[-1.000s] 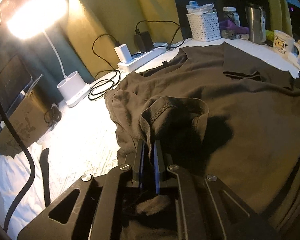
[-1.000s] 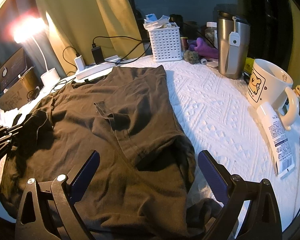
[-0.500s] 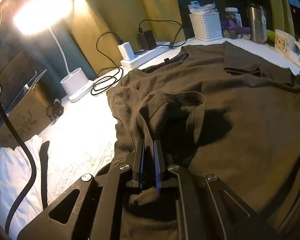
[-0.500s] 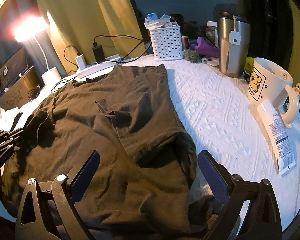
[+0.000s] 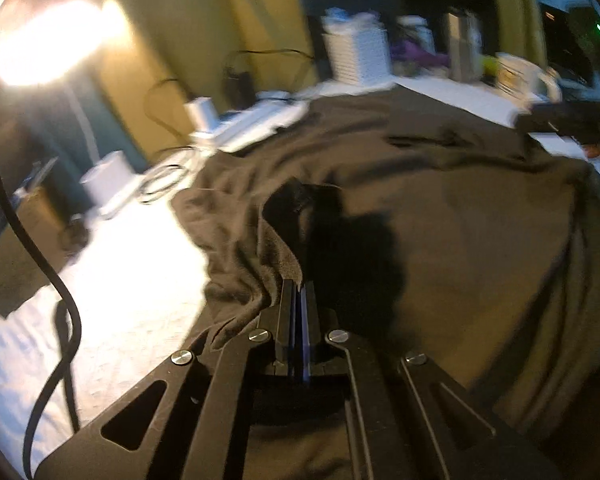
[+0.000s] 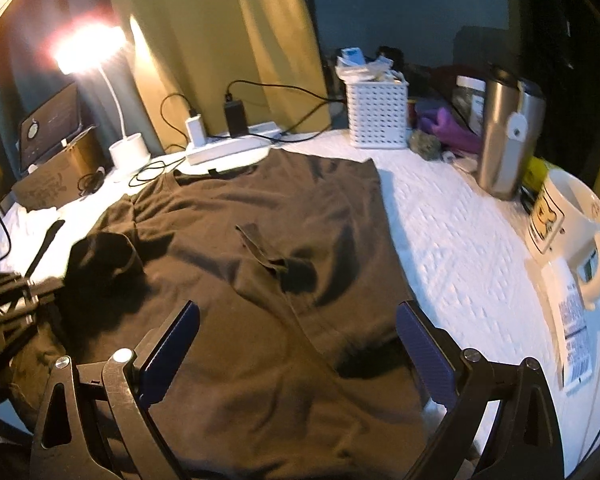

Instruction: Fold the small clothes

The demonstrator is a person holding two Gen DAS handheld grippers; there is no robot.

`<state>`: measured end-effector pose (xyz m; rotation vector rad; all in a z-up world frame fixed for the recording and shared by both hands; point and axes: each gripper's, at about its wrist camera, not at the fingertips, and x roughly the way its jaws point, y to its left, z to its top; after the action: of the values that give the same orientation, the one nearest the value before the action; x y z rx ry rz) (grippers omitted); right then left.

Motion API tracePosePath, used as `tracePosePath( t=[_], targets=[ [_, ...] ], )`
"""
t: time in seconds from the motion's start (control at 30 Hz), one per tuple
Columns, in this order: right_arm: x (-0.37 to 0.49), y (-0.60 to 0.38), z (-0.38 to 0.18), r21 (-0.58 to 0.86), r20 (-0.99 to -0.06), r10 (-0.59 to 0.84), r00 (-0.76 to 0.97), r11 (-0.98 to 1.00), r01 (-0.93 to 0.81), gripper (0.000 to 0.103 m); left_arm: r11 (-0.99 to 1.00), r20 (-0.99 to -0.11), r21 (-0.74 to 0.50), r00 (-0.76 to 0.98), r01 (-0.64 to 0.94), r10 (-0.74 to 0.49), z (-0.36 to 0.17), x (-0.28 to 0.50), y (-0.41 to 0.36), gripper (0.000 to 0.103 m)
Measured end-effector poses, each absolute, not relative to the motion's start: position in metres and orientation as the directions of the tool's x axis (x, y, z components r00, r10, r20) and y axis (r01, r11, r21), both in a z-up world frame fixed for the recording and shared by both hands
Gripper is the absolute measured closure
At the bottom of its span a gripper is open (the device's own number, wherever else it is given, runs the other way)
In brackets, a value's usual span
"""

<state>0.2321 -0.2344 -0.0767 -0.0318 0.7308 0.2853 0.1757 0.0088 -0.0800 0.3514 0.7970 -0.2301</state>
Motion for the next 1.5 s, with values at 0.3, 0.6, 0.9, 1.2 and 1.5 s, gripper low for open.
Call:
tracePosePath(
  t=[0.3,0.6,0.9,1.2,1.5],
  targets=[
    [0.231,-0.232,-0.082,0.085,-0.681,0.243,0.691,0.963,-0.255,0.004,0.872,-0.81,0.115,0.552,0.477,-0.195,-0.077,0.174,0.005,0.082],
    [0.254,-0.175,-0.063,0.173,-0.672,0.398,0.624,0.904,-0.39,0.005,0.978,-0.739,-0.001,0.659,0.209,-0.141,-0.042,0.234,0.101,0.042],
    [0.301,-0.079,-0.103,0.333,-0.749,0.525,0.404,0.826,-0.455,0.034,0.966,-0.814,-0.171,0.526,0.192,-0.249,-0.089,0.316,0.13,0.042],
    [0.302,-0.066,-0.12,0.295,-0.779,0.487,0.394,0.84,-0.455,0.09,0.966,-0.784,-0.102,0.579,0.237,-0.225,-0.093,0.337,0.131,0.097],
    [0.299,-0.068,-0.107,0.177,-0.779,0.398,0.485,0.881,-0.439,0.095,0.989,-0.746,0.039,0.663,0.141,-0.065,-0.078,0.359,0.161,0.098]
  ],
)
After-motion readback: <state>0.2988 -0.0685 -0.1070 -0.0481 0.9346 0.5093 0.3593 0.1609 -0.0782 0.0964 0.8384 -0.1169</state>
